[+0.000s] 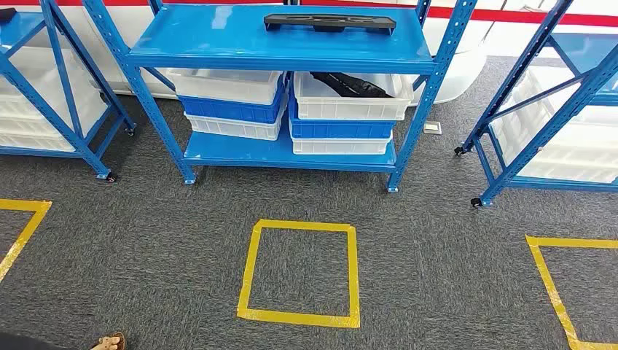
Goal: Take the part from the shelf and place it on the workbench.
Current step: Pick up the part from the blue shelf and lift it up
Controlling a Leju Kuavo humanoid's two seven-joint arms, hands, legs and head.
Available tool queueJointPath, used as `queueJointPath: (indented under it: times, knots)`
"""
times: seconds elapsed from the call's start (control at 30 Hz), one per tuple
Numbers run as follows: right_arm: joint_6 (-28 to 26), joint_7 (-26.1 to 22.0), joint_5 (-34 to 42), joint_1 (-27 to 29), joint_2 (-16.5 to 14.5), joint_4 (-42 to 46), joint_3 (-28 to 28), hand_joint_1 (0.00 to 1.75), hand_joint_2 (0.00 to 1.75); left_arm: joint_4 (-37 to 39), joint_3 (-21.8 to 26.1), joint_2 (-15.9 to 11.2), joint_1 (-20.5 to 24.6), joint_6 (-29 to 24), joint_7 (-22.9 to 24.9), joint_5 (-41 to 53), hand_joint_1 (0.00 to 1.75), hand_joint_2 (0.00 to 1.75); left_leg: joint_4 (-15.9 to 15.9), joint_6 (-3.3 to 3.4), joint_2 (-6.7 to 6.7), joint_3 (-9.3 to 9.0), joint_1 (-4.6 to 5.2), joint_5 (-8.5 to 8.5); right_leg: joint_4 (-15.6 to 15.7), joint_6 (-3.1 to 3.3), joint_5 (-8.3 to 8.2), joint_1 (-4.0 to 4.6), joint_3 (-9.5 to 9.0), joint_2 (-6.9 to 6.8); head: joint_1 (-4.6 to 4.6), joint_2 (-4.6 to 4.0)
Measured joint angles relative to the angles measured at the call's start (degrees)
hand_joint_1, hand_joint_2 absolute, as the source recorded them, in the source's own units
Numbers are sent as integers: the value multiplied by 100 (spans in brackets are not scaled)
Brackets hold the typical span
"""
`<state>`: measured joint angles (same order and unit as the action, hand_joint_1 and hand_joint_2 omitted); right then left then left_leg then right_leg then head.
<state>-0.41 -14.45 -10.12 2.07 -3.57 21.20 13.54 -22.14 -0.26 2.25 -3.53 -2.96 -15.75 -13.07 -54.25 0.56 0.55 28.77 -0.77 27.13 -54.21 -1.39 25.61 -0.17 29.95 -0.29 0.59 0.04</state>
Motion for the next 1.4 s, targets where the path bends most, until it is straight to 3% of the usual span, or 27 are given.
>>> queueJointPath:
  times: [0.1,0.2,0.23,0.33,0.83,0.97,1.07,1.2,1.3,1.4]
  knots:
    - [-40,-215,-148,-92,-62,-29,219,0,175,0,13,32,65,-37,-208,-83,0,175,0,0,0,0,0,0,0,0,0,0,-2,1,1,0]
    - [-122,-557,-410,-276,-168,-57,501,0,44,-3,61,88,185,-89,-539,-134,0,175,0,0,1,-1,0,-1,0,0,0,0,-3,1,0,0]
    - [-158,-675,-512,-348,-211,-63,581,0,44,-5,85,108,231,-105,-657,-135,0,175,0,0,1,-1,0,-1,0,0,-1,0,-3,1,-1,0]
    - [-289,-979,-836,-579,-354,-70,726,0,175,-7,170,179,376,-167,-986,-95,0,175,0,1,1,-3,0,-4,-1,-1,-2,0,-6,1,0,0]
    - [-1500,-1864,-2510,-1798,-1067,-76,792,0,175,67,592,552,1235,-464,-2308,527,0,175,-3,0,0,-2,-1,-17,-6,2,-7,2,-8,1,1,0]
    - [-1947,-1963,-2769,-1950,-1145,-62,651,0,175,98,614,609,1339,-704,-2368,791,0,175,-3,0,0,8,0,-18,-8,1,-8,8,-8,1,1,0]
    - [-2345,-1943,-3005,-2199,-1222,72,228,0,175,141,599,665,1445,-749,-2356,965,0,175,-4,2,5,12,0,-23,-8,7,-16,15,-6,5,0,0]
    - [-2521,-1642,-3183,-2554,-1333,652,-521,0,175,185,543,737,1512,-692,-2354,1113,0,0,-5,2,17,4,2,-26,-8,8,-19,15,-5,16,1,0]
    - [-2546,-1108,-3177,-2785,-1299,1540,-1229,0,175,193,446,779,1525,-893,-2368,1315,0,0,-7,-1,20,6,3,-29,-9,8,-20,15,0,20,0,0]
    - [-2465,-598,-3083,-3077,-1110,2514,-1921,0,175,215,347,820,1584,-711,-2348,1358,0,0,-9,-2,21,7,3,-30,-9,7,-21,15,2,23,1,0]
